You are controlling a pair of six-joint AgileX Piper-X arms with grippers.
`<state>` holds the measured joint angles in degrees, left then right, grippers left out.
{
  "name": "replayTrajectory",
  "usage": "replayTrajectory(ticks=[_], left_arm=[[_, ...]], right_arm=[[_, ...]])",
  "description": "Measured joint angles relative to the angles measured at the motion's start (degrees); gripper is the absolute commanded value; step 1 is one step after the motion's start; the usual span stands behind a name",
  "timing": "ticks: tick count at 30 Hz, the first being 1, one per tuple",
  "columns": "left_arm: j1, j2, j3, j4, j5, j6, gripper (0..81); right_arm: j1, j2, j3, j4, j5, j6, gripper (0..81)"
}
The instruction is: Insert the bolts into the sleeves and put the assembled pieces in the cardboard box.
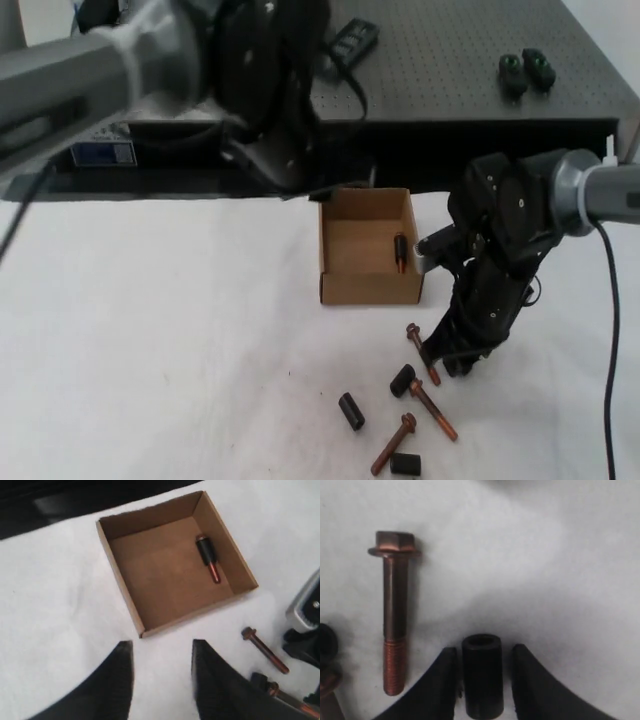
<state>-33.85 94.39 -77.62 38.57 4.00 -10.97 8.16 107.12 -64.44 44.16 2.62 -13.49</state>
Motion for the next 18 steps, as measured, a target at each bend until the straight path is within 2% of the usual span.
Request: replayTrajectory(ticks=[2, 4, 7, 12, 18], left_arm=[[0.0, -0.3, 2.3, -0.7, 3.2, 0.2, 28.5], [0.0, 0.0, 4.1, -0.8, 5.7, 1.2, 28.5], [-0.6, 0.6, 5.1, -0.8, 7.4, 2.6, 28.5], [-3.9, 3.1, 5.3, -2.0, 9.8, 7.2, 30.3], [-8.6, 7.4, 4.4, -3.2, 11.1, 11.8, 33.0]], right_arm=[[0.0, 0.0, 0.0, 0.1, 0.3, 0.0, 2.7], [0.0, 0.0, 0.0, 0.1, 0.3, 0.0, 5.8], [-0.1, -0.1, -0.1, 0.5, 0.3, 0.0, 5.8], [-1.8, -3.8, 1.2, 2.5, -3.3, 0.7, 5.8], [-5.4, -20.3, 8.8, 3.0, -7.1, 3.5, 5.8]])
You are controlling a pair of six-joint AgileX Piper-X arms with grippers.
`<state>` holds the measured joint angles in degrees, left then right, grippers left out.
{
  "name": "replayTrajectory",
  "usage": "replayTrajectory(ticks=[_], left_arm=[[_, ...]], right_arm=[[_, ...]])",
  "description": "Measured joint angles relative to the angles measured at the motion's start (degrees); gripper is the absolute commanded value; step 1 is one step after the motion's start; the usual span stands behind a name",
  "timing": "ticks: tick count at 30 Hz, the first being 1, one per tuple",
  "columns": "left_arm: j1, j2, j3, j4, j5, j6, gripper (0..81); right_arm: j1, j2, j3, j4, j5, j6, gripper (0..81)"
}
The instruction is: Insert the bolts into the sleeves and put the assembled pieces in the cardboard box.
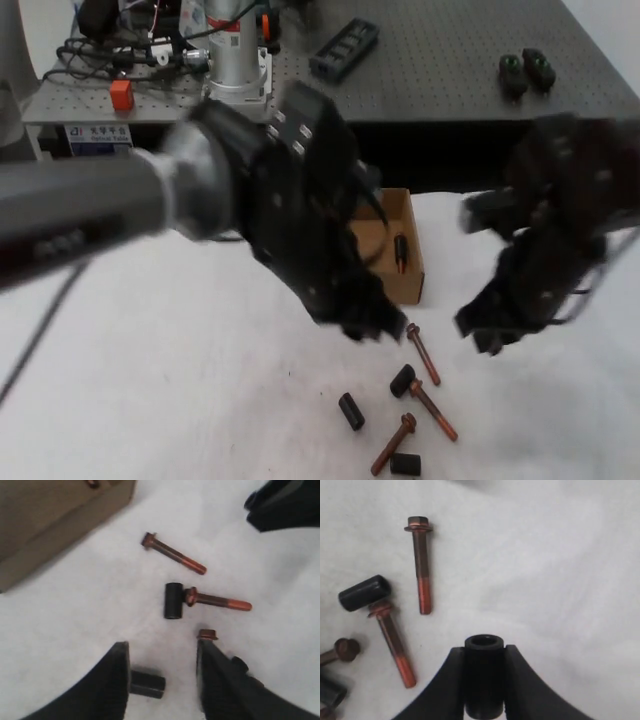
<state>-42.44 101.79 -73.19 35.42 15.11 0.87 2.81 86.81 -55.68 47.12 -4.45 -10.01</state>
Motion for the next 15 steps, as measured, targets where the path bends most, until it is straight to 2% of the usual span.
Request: replayTrajectory(ticks=[1, 9, 15], left_arm=[[-0.8, 1.1, -0.5, 0.4, 0.2, 0.8, 33.0], [-4.5, 7.1, -5.2, 5.0, 0.2, 3.2, 33.0], [-7.1, 9.9, -5.7, 5.1, -2.5, 4.7, 33.0]], right_arm=[[0.0, 0.0, 0.3, 0.0, -0.3, 0.4, 5.8], [-2.5, -25.1, 14.2, 2.6, -0.7, 3.1, 5.8], [-2.6, -33.0, 18.1, 5.1, -0.9, 4.9, 5.8]])
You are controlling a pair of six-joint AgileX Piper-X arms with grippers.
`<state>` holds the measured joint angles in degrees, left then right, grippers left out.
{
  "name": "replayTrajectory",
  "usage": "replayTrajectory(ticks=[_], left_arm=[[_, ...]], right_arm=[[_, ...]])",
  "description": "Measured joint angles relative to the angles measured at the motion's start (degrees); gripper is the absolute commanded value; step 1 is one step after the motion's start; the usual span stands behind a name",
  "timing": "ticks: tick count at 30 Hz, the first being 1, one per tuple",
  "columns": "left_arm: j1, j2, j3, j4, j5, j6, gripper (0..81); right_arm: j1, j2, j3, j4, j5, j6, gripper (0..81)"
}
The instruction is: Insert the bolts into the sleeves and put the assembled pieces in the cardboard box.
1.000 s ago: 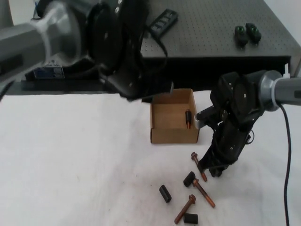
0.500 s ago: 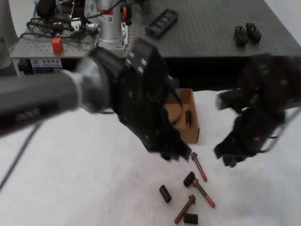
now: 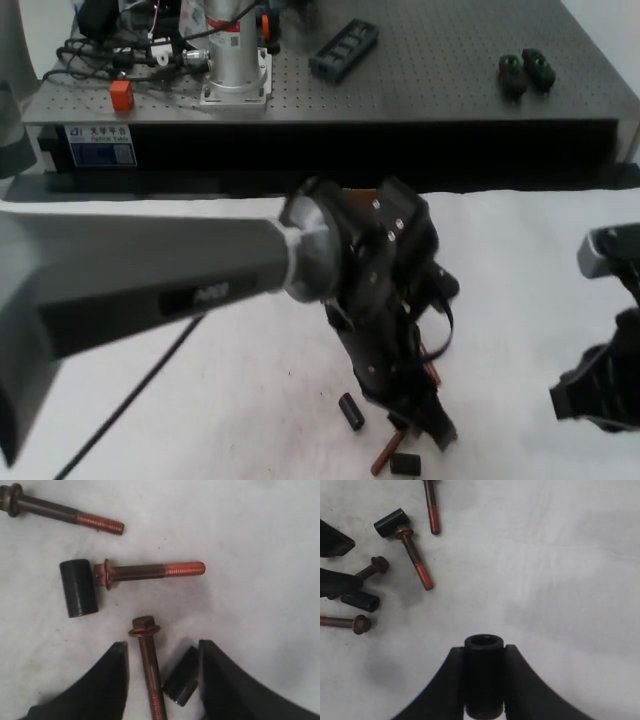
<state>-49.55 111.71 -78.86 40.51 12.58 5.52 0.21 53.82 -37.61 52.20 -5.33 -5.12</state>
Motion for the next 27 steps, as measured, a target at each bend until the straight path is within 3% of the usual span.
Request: replayTrajectory(ticks=[8, 16, 20, 27], left_arm=[[-0.4, 3.8, -0.4, 0.0, -2.3, 0.2, 30.8], [-0.4, 5.0, -1.2, 0.0, -2.9, 0.4, 12.9], [-0.4, 5.1, -1.8, 0.0, -3.1, 0.6, 0.1], [0.3, 1.8, -2.7, 0.3, -2.9, -4.2, 0.6]], right_arm=[[0.0, -6.8, 0.2, 2.8, -0.1, 0.1, 5.8], [0.0, -7.2, 0.2, 4.4, -0.1, 0.1, 5.8], [0.0, -7.2, 0.2, 4.4, -0.1, 0.1, 5.8], [0.0, -7.4, 0.2, 3.4, -4.8, 0.7, 5.8]])
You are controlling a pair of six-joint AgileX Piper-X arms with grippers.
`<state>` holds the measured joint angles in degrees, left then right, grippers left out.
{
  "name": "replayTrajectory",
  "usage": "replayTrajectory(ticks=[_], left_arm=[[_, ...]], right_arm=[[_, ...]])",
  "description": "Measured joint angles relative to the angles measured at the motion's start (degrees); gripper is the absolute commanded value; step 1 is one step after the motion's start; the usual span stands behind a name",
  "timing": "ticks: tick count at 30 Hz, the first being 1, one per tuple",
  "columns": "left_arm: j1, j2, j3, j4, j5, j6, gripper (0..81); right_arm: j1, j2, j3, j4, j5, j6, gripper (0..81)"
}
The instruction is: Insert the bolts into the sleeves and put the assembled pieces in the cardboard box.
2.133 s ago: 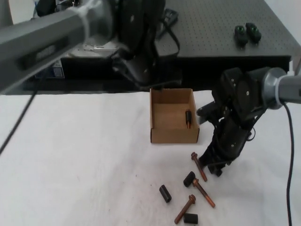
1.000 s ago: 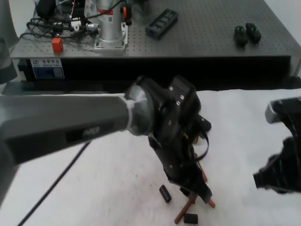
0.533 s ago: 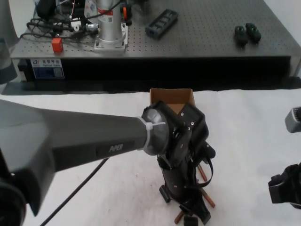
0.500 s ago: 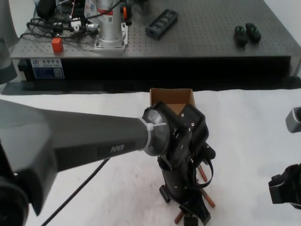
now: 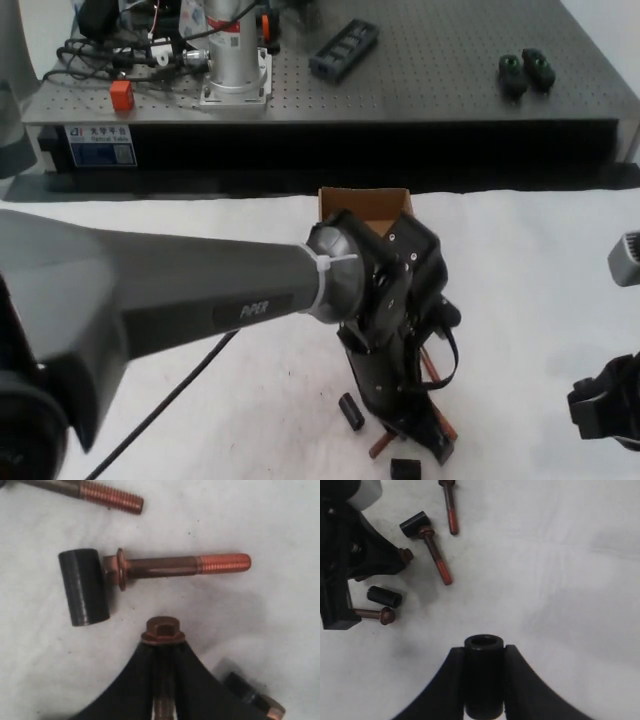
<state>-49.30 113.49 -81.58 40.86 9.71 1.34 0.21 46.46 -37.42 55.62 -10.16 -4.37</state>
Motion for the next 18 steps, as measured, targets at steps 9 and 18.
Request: replayTrajectory(ticks=[9, 18], left_arm=[[7.3, -22.1, 10.2, -16.2, 5.1, -13.7, 0.6], [9.4, -35.1, 33.2, -55.6, 23.0, -36.9, 0.6]], right_arm=[[0.0, -5.4, 6.5, -11.1, -15.2, 9.9, 5.8], [13.8, -7.4, 21.2, -50.3, -27.3, 30.9, 5.8]])
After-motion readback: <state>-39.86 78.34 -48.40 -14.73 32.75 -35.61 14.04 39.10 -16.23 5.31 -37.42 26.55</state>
